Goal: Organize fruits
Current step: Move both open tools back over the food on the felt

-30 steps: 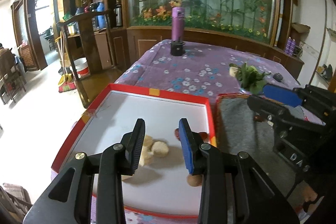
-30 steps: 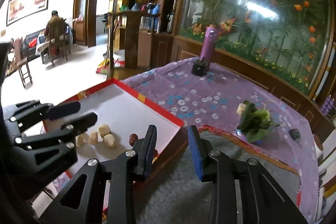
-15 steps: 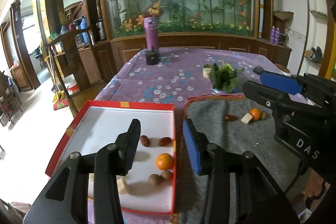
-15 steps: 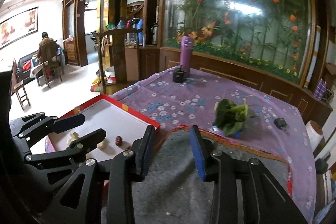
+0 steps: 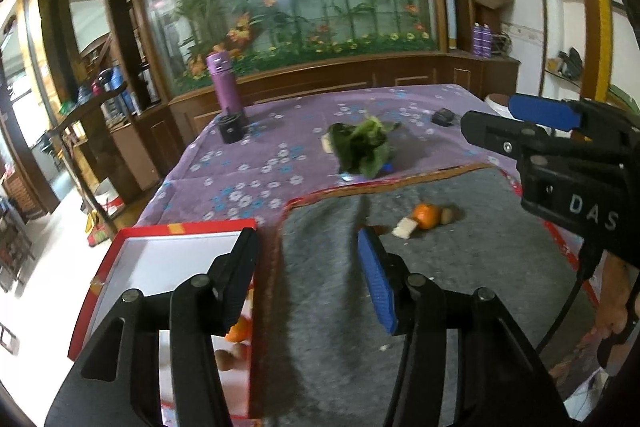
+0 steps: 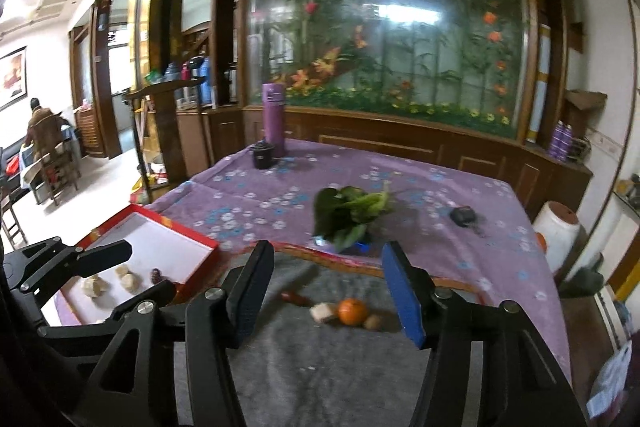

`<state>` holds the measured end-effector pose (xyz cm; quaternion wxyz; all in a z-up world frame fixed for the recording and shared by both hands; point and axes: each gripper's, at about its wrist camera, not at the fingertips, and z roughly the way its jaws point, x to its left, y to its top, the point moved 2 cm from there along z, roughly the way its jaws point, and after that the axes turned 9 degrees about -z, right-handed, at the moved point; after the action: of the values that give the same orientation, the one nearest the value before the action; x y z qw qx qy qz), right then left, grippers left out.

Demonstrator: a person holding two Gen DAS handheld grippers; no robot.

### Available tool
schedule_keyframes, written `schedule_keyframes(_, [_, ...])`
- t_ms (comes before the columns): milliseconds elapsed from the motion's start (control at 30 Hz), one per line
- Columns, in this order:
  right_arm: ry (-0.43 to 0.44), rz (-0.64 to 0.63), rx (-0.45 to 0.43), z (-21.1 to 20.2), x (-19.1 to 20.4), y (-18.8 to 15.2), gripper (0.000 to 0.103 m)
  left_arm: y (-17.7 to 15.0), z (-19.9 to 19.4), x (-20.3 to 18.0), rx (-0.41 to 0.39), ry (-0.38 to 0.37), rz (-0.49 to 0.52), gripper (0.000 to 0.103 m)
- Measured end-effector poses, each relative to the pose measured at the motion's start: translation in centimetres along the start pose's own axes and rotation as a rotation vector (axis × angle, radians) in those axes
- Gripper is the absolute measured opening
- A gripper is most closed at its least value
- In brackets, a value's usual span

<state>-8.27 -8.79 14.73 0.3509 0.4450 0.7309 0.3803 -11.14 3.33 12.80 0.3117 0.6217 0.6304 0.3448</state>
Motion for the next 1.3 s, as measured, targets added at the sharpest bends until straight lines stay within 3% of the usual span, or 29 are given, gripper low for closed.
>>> schedule_keyframes(433, [-0.051,0.054,-0.002,-1.5,-4.6,-1.6,0.059,0.6,-0.4,-4.3,-0.007,-0.039,0.067,0.05])
schedule_keyframes(933, [-0.07,0.055,0.002,-1.4,-5.5,-1.5,0.059,0.9,0.1,-5.5,-0.005,-0.063,0.083,0.05])
schedule_keyframes(1000, [-0.072,0.05,0.016,-1.0,-5.7,-1.7,0.063,0.9,0.5,-5.4,-0.002,-0.061,0.086,0.05])
schedule_keyframes(1100, [-0.054,0.069,0.046,0.7,-6.8,-2.3,0.066,0.4,2.1,-4.8,0.026,-0.047,0.087,0.055])
schedule_keyframes(1300, [0.062,0.152,0.201,7.3,-10.4,-6.3,0.066,-2.0,7.1,-2.2,0.174,-0.012,0.031,0.055])
